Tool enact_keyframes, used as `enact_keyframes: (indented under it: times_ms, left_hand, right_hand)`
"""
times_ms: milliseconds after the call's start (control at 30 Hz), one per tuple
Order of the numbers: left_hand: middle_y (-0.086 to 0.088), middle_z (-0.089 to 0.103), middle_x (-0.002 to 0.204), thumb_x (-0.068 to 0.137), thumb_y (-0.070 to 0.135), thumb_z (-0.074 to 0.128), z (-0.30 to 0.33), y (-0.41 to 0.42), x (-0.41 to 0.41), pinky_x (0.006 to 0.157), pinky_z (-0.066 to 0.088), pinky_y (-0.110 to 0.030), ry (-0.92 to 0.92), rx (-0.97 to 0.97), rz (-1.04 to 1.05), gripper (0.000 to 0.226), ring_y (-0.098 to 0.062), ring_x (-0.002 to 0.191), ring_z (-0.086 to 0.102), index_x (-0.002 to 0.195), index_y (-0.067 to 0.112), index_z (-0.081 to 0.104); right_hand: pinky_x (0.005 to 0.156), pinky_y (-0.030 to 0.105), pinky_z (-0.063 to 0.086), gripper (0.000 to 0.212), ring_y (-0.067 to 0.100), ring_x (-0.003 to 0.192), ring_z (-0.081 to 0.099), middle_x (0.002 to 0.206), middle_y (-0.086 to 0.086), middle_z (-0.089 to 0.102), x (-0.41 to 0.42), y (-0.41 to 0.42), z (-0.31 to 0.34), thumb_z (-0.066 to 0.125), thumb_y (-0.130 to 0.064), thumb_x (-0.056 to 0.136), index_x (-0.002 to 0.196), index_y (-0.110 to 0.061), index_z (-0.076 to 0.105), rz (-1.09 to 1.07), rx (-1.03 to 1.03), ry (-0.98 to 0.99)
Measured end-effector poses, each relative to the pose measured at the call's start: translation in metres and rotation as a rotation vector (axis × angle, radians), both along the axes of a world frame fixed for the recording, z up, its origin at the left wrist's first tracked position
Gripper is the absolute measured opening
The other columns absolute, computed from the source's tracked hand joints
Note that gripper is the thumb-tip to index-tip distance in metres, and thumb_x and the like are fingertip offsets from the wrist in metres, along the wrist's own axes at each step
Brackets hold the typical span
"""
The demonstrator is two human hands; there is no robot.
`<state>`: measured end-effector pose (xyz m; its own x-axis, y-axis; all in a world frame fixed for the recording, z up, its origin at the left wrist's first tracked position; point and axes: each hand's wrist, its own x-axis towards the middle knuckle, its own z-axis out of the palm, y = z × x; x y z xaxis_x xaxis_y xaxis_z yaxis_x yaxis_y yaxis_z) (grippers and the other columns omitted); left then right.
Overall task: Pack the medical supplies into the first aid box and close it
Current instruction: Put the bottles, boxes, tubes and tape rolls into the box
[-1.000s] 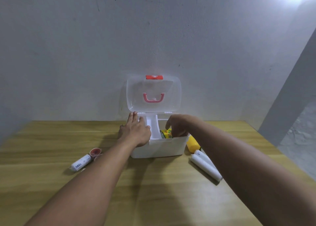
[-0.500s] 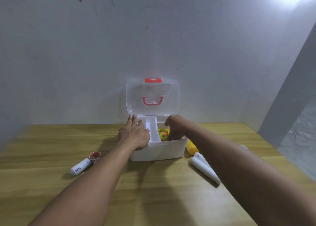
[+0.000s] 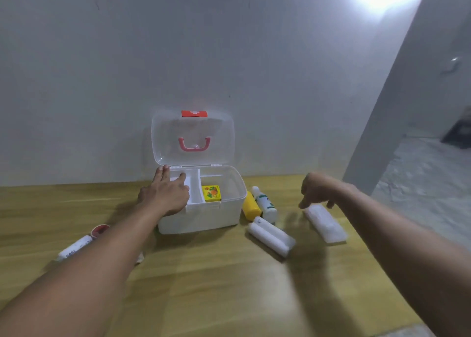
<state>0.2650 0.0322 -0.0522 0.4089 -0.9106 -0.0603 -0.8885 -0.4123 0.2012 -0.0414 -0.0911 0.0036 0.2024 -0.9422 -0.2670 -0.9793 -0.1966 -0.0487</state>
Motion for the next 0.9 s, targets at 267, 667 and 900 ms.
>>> enact_keyframes:
  times_ms: [267, 667, 900]
  left_hand:
    - [-0.006, -0.016, 0.161, 0.1, 0.036, 0.013, -0.001, 0.0, -0.001, 0.117, 0.015, -0.054, -0.014, -0.002, 0.011, 0.053, -0.022, 0.149, -0.015, 0.152, 0.033, 0.002]
    - [-0.006, -0.015, 0.161, 0.101, 0.038, 0.013, 0.003, 0.004, -0.005, 0.117, 0.018, -0.051, -0.012, -0.01, 0.002, 0.053, -0.021, 0.149, -0.016, 0.153, 0.033, 0.002]
    - [-0.005, -0.016, 0.161, 0.1, 0.038, 0.014, 0.003, 0.004, -0.005, 0.118, 0.018, -0.051, 0.006, -0.011, 0.012, 0.054, -0.02, 0.149, -0.016, 0.152, 0.034, 0.003]
  right_hand:
    - [0.075, 0.037, 0.055, 0.065, 0.027, 0.102, 0.065, 0.119, 0.011, 0.066, -0.029, 0.012, -0.03, 0.079, -0.026, 0.075, 0.131, -0.009, 0.053, -0.079, 0.029, 0.054]
    - [0.078, 0.029, 0.05, 0.049, 0.021, 0.094, 0.061, 0.115, 0.006, 0.068, 0.046, 0.018, 0.039, 0.084, -0.018, 0.065, 0.112, -0.016, 0.069, 0.251, -0.143, -0.366]
    - [0.087, 0.026, 0.045, 0.053, 0.022, 0.108, 0.059, 0.126, 0.004, 0.064, 0.119, 0.035, 0.039, 0.08, -0.01, 0.071, 0.121, -0.017, 0.066, 0.523, -0.161, -0.28]
